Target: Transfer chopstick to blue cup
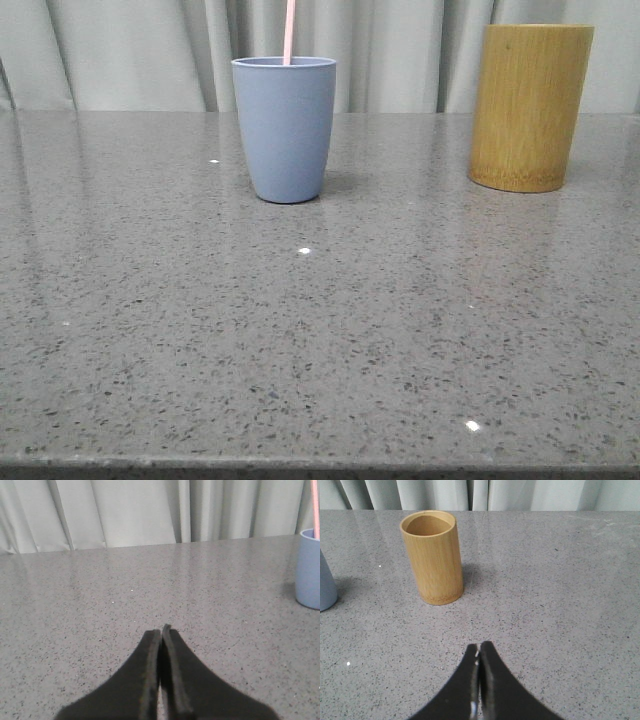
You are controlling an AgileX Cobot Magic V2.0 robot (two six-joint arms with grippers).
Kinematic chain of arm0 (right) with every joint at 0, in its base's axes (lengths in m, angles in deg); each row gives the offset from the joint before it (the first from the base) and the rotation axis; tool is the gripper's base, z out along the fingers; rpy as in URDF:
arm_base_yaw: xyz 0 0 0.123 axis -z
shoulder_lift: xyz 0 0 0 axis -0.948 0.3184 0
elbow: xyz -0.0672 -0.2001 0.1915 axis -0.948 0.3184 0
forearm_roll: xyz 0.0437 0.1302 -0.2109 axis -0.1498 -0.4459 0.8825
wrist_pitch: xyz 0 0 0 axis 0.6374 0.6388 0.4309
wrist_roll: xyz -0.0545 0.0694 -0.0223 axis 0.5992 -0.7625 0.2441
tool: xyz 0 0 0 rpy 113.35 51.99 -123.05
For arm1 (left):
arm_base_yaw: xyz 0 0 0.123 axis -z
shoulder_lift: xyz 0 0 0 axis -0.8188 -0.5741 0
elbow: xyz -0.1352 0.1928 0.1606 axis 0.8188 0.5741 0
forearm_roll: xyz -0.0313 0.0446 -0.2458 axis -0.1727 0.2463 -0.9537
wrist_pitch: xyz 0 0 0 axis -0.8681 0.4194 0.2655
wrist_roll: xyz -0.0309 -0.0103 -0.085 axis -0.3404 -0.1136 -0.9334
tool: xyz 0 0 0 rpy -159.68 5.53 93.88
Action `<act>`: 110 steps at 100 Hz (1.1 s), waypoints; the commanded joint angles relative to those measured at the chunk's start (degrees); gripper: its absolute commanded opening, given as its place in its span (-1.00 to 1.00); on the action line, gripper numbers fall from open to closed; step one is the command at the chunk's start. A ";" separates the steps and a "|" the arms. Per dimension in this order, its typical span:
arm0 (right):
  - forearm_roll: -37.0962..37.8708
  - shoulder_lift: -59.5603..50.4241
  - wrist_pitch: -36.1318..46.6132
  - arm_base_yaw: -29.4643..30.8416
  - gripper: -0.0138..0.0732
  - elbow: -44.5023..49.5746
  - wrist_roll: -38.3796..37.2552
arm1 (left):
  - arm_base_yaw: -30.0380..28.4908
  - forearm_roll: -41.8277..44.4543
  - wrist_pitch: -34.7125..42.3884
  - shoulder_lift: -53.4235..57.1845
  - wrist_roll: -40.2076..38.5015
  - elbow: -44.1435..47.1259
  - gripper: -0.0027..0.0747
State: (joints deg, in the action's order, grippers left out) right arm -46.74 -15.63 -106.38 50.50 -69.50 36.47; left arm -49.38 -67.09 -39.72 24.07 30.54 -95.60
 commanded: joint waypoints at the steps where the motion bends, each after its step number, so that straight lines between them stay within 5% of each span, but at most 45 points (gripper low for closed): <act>1: 1.22 0.47 4.24 0.39 -0.84 -1.29 0.00 | -0.20 0.29 6.19 2.84 -0.60 1.20 -0.98; 25: 1.22 0.47 4.15 0.39 -0.84 -1.29 0.00 | -0.20 1.21 7.94 4.58 -0.60 4.94 -0.98; 47: 1.22 0.47 4.21 0.39 -0.84 -1.29 0.00 | -0.20 1.97 19.46 4.58 -0.65 10.37 -0.98; 110: 1.22 0.47 4.21 0.39 -0.84 -1.29 0.00 | -0.20 2.74 18.60 4.58 -0.74 10.25 -0.98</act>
State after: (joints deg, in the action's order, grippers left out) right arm -46.74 -15.63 -106.38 50.54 -69.50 36.47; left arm -49.38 -64.34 -26.03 26.75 30.54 -85.79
